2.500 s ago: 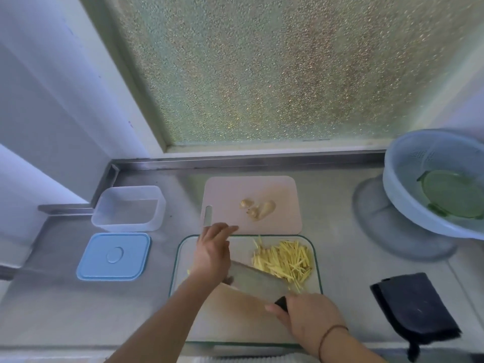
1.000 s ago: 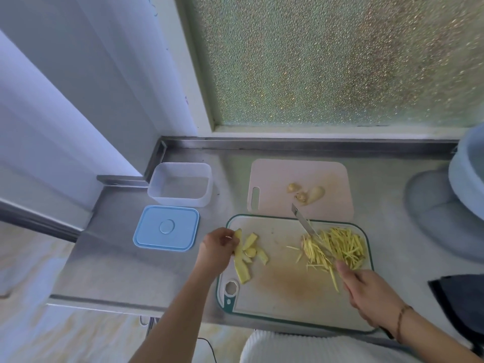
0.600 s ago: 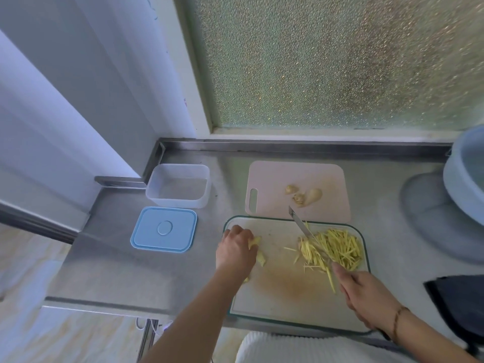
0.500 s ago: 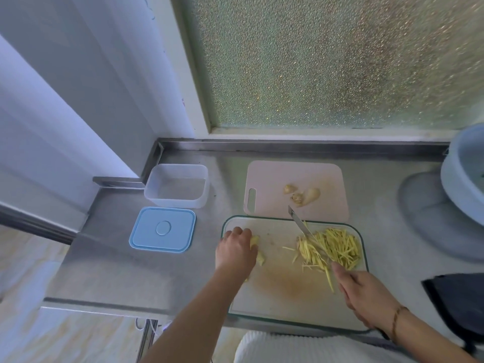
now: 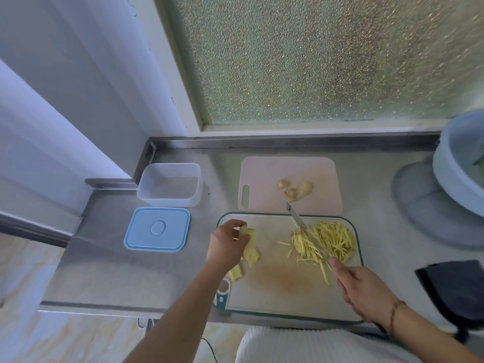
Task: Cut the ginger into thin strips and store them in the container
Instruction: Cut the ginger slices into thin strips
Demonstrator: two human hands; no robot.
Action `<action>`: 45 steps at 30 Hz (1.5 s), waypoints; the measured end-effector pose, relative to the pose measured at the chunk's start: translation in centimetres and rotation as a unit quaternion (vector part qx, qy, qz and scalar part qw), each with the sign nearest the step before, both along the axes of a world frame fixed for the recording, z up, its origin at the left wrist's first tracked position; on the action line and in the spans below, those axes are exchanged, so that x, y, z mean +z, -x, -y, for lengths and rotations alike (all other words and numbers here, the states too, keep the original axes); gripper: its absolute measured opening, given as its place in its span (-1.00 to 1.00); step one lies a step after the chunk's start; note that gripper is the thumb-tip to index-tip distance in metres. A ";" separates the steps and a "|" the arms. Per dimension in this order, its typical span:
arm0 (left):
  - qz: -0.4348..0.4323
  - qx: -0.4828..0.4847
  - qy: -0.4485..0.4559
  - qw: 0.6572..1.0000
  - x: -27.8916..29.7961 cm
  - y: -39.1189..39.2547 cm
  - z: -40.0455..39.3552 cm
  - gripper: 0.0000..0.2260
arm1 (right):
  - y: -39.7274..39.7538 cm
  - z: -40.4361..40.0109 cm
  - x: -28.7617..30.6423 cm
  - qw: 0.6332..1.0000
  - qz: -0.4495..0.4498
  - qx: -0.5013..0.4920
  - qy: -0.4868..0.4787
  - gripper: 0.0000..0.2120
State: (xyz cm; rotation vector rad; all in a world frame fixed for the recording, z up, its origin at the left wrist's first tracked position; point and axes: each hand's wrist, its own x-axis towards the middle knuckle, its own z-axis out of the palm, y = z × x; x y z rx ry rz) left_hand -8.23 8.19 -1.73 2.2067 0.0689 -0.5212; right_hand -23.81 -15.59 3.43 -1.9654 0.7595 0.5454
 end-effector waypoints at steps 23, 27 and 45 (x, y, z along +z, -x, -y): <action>-0.091 -0.029 0.060 0.994 -1.2 2.8 2.4 -0.90 | 0.0 0.1 0.1 0.999 -0.008 -0.032 -0.040 -0.45; -0.053 -0.069 -0.002 0.996 -2.2 3.2 3.3 -0.83 | -0.1 0.2 -0.1 0.999 -0.013 -0.022 -0.027 -0.43; 0.083 -0.237 -0.100 0.963 -3.4 2.0 3.9 -0.85 | -0.7 0.5 -0.3 0.999 -0.017 -0.014 -0.029 -0.42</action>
